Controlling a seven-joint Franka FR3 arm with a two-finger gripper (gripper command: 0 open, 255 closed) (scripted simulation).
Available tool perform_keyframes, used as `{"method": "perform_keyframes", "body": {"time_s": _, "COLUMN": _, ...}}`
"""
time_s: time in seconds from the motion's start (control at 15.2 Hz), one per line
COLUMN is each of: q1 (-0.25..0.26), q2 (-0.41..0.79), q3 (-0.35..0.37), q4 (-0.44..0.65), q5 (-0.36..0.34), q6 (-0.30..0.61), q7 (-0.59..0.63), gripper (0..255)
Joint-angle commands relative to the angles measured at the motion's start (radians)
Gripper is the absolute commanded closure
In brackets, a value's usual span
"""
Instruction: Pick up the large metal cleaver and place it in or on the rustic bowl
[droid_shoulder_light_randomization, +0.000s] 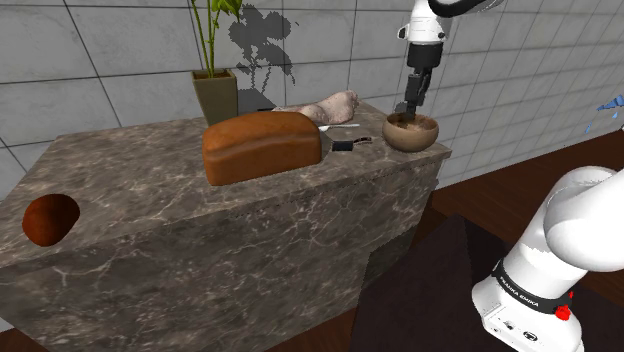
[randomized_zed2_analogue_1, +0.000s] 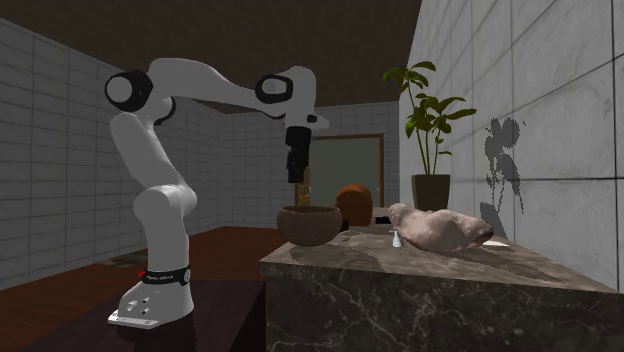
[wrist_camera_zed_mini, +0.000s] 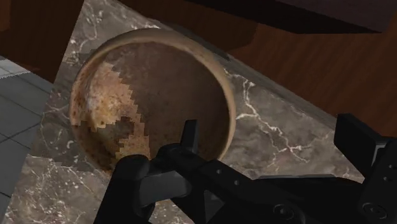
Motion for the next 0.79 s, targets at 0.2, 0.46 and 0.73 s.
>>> {"method": "perform_keyframes", "body": {"time_s": 0.2, "q1": 0.057, "q2": 0.183, "q3": -0.027, "q4": 0.078, "q5": 0.013, "q6": 0.095, "q7": -0.202, "gripper": 0}}
{"method": "perform_keyframes", "body": {"time_s": 0.46, "q1": 0.093, "q2": 0.324, "q3": -0.03, "q4": 0.156, "q5": 0.033, "q6": 0.148, "q7": -0.357, "gripper": 0}}
{"method": "perform_keyframes", "body": {"time_s": 0.73, "q1": 0.123, "q2": 0.456, "q3": -0.016, "q4": 0.239, "q5": 0.055, "q6": 0.187, "q7": -0.503, "gripper": 0}}
